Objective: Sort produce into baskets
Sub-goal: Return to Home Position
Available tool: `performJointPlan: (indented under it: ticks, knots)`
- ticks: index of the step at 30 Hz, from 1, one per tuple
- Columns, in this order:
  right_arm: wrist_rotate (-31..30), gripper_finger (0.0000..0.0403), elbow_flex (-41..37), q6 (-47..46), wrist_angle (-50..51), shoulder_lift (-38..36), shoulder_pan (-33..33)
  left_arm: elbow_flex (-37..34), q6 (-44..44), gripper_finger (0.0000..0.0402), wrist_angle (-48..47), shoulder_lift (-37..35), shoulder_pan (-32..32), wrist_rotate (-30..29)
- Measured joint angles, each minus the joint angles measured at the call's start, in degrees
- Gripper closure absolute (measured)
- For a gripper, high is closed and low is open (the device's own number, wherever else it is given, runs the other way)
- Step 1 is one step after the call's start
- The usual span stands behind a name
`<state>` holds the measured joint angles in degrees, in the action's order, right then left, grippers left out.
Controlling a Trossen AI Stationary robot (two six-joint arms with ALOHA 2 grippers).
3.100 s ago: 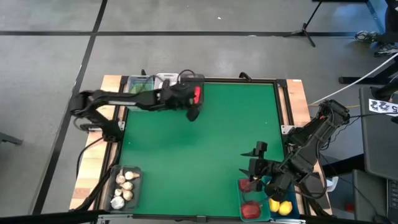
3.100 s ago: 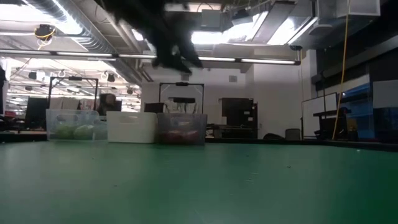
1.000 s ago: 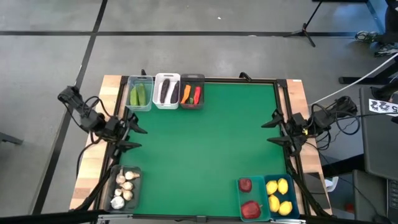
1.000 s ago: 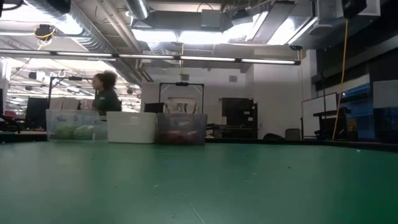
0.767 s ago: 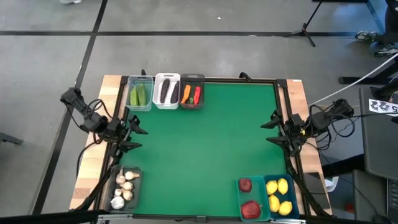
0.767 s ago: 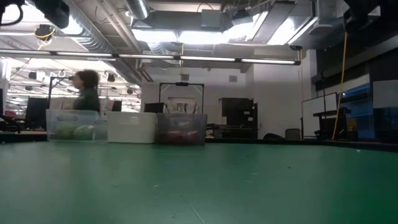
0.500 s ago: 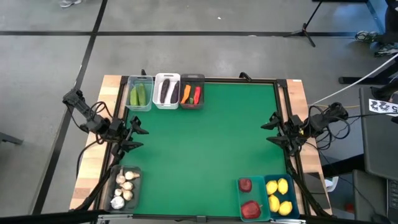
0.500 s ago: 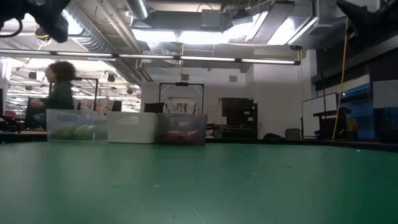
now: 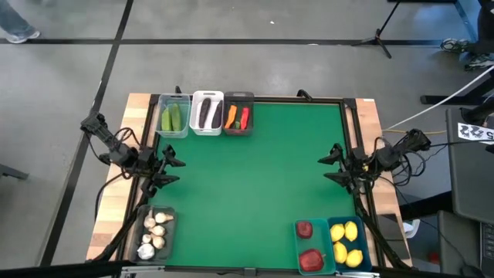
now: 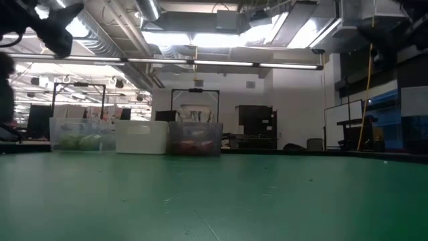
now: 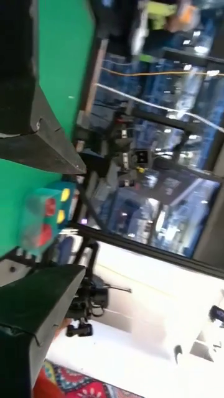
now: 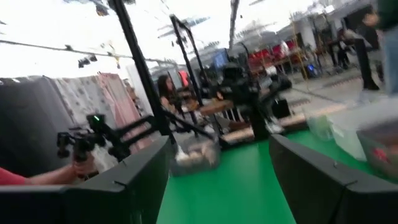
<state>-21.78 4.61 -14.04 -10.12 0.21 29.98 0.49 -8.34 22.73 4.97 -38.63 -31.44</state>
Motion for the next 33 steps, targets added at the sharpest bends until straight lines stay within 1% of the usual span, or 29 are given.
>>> performJointPlan:
  ticks: [4, 7, 10, 13, 16, 18, 22, 25, 29, 30, 33]
  knots:
    - [-1.2, 0.0133, -3.8, -2.2, -2.4, 0.0, 0.0, 0.0, -5.2, 0.0155, -4.6, 0.0, 0.0, 0.2]
    - [-1.0, 0.0133, -3.9, -2.7, -1.1, 0.2, 0.0, 0.0, -7.3, 0.0155, -6.8, 0.0, 0.0, 2.6]
    - [-0.4, 0.0133, -4.0, -0.8, -0.8, 0.0, 0.0, 0.0, -5.1, 0.0155, -7.2, 0.0, 0.0, 7.3]
    - [1.3, 0.0133, -4.0, 1.3, 1.4, 0.0, 0.0, 0.0, -1.3, 0.0155, -7.7, 0.0, 0.0, 10.0]
    - [1.7, 0.0133, -4.0, 1.9, 5.3, 0.0, 0.0, 0.0, 1.4, 0.0155, -9.4, 0.0, 0.0, 10.2]
    - [2.1, 0.0133, -4.1, 2.8, 5.9, 0.0, 0.0, 0.0, 2.6, 0.0155, -13.2, 0.0, 0.0, 10.2]
    - [3.5, 0.0133, -4.1, 4.6, 6.1, 0.0, 0.0, 0.0, 1.3, 0.0155, -18.9, 0.0, 0.0, 9.4]
    - [4.8, 0.0133, -4.1, 5.1, 6.3, 0.1, 0.0, 0.0, 2.5, 0.0155, -19.3, 0.1, 0.0, 9.6]
    - [4.9, 0.0133, -4.2, 5.3, 6.4, 0.2, 0.0, 0.0, 2.8, 0.0155, -19.3, 1.0, -0.1, 9.9]
    - [4.9, 0.0133, -4.2, 5.5, 6.5, 0.2, 0.0, 0.0, 2.7, 0.0155, -19.4, 1.2, -0.1, 10.0]
    - [4.9, 0.0133, -4.2, 6.0, 6.6, 0.2, 0.0, 0.0, -3.6, 0.0155, -19.4, 2.2, -0.1, 10.8]
